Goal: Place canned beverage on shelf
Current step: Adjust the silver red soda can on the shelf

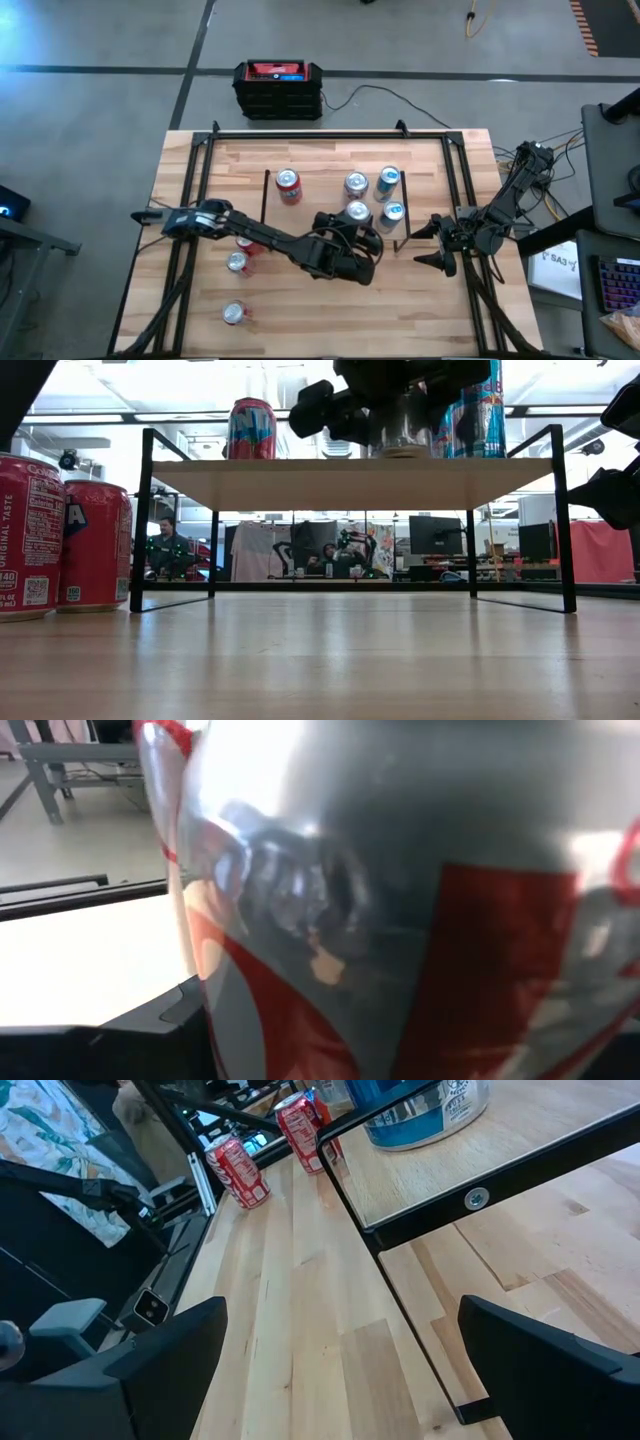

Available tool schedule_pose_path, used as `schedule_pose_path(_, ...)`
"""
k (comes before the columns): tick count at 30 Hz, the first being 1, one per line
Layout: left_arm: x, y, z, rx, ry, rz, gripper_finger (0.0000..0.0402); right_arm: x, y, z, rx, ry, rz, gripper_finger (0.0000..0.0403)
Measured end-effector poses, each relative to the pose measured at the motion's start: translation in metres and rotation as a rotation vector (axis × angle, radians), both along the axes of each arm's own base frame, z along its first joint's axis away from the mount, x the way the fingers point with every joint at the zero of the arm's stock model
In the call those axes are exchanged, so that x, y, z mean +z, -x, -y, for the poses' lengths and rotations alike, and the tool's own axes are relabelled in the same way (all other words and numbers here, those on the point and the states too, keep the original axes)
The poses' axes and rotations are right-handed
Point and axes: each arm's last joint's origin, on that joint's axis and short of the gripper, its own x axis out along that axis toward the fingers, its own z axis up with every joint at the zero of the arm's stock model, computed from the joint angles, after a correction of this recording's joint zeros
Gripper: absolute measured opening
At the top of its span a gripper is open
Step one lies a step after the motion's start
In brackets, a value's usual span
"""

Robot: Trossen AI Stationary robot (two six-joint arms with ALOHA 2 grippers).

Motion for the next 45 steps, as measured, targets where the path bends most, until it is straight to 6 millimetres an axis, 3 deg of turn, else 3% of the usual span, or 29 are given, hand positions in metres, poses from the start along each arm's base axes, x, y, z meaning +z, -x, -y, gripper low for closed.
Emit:
schedule_pose_path(31,-0.001,-0.003,-0.013,0.005,-0.008,-0.047,0.0290,0.000,0.000,0.000,0.000,0.000,0.000,0.0384)
schedule_pose_path(45,-0.003,0.003,-0.009,0.019,0.021,-0.037,0.0370,0.000,0.000,0.000,0.000,0.000,0.000,0.0384)
